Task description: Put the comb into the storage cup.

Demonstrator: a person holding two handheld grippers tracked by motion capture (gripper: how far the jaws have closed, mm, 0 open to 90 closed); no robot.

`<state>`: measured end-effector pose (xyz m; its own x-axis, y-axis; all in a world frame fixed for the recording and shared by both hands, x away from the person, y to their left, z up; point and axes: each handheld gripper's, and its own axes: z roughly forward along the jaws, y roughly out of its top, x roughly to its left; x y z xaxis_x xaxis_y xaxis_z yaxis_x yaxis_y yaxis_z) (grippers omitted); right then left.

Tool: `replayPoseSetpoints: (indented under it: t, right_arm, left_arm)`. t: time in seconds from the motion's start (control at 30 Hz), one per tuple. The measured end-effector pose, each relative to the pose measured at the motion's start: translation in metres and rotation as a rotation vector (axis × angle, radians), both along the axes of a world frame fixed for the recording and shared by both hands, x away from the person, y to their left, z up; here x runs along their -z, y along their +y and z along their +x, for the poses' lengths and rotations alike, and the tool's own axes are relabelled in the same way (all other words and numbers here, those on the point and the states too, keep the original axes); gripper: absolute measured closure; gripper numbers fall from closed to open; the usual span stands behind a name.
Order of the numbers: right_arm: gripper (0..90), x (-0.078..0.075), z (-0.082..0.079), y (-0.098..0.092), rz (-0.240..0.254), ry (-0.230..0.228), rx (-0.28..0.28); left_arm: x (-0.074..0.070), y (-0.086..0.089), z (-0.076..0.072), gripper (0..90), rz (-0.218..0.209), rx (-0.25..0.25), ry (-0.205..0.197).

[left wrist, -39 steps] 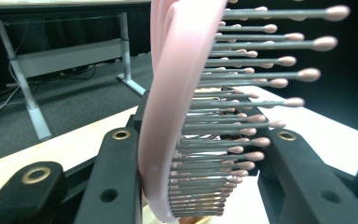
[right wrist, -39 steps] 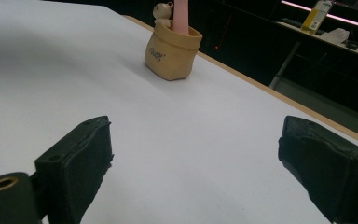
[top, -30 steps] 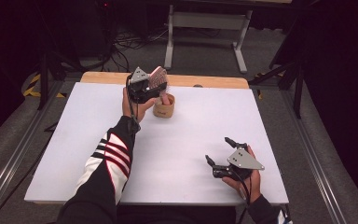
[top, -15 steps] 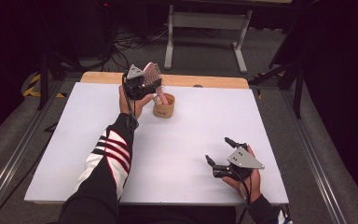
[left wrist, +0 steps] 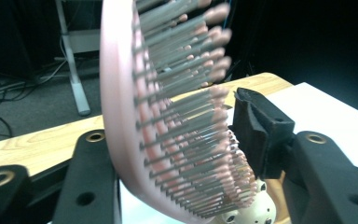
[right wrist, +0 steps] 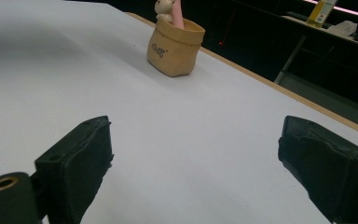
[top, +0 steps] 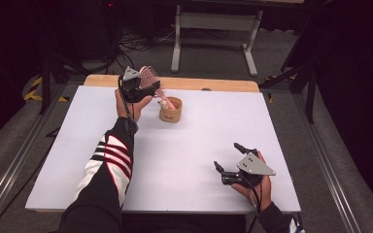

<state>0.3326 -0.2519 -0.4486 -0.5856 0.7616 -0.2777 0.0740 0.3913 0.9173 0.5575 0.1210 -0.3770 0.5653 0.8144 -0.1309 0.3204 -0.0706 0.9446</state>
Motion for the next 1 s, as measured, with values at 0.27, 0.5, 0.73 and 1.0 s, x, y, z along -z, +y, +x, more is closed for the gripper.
replayPoseSetpoints:
  t: [0.27, 0.5, 0.73, 1.0]
  right_arm:
    - [10.3, 0.000, 0.000, 0.000, -0.005, 0.003, -0.002]
    - [10.4, 0.000, 0.001, 0.001, -0.005, 0.004, -0.001]
    - [10.3, 0.001, 0.000, 0.002, -0.011, 0.005, -0.005]
    - [10.6, -0.001, 0.000, 0.001, -0.009, -0.005, 0.003]
  left_arm:
    - [-0.001, 0.003, 0.000, 40.9, 0.019, 0.011, 0.012]
    - [-0.001, 0.011, 0.000, 36.0, 0.009, 0.001, 0.019]
    - [-0.001, 0.010, -0.001, 22.8, 0.024, -0.002, 0.015]
    - [-0.001, 0.011, -0.005, 10.4, 0.065, 0.003, -0.017]
